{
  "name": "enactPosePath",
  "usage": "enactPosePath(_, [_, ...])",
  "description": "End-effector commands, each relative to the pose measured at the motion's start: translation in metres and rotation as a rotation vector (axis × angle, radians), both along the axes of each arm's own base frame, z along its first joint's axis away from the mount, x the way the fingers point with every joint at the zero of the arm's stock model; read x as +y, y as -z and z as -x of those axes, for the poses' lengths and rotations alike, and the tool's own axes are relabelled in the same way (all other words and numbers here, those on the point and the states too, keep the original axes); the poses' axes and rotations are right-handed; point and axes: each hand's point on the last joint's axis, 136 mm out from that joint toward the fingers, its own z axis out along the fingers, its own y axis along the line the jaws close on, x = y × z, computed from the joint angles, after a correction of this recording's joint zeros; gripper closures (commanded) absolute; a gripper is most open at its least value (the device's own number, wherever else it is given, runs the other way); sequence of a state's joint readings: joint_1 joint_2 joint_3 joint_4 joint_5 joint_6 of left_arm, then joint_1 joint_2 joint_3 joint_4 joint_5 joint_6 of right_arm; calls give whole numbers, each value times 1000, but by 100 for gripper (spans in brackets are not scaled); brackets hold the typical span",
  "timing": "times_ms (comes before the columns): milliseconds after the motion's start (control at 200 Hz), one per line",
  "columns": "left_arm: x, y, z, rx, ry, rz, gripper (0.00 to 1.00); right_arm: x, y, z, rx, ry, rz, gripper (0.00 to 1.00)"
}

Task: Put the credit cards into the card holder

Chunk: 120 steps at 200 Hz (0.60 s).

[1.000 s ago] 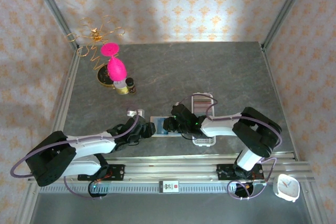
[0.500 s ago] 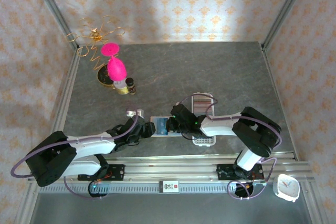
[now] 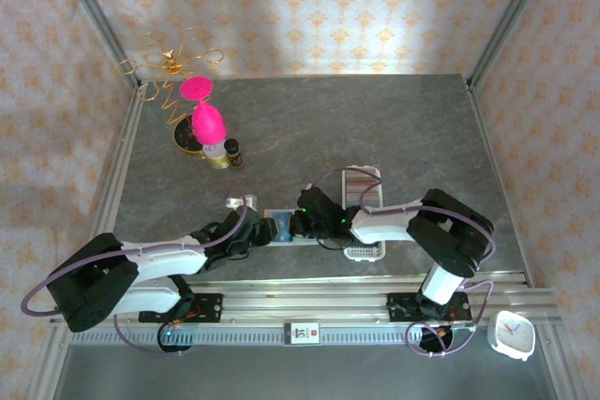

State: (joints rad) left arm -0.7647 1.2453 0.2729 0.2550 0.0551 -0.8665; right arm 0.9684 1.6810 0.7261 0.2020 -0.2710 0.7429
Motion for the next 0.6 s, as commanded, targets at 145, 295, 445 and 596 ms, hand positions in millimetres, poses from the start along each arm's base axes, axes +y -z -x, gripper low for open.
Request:
enactPosePath(145, [-18, 15, 20, 103, 78, 80, 60, 9, 0, 3, 13, 1, -43, 93])
enactPosePath(295, [-22, 12, 19, 98, 86, 101, 62, 11, 2, 5, 23, -5, -50, 94])
enactPosePath(445, [-23, 6, 17, 84, 84, 115, 64, 11, 3, 7, 26, -6, -48, 94])
enactPosePath(596, [-25, -2, 15, 62, 84, 131, 68, 14, 3, 8, 30, -16, -56, 94])
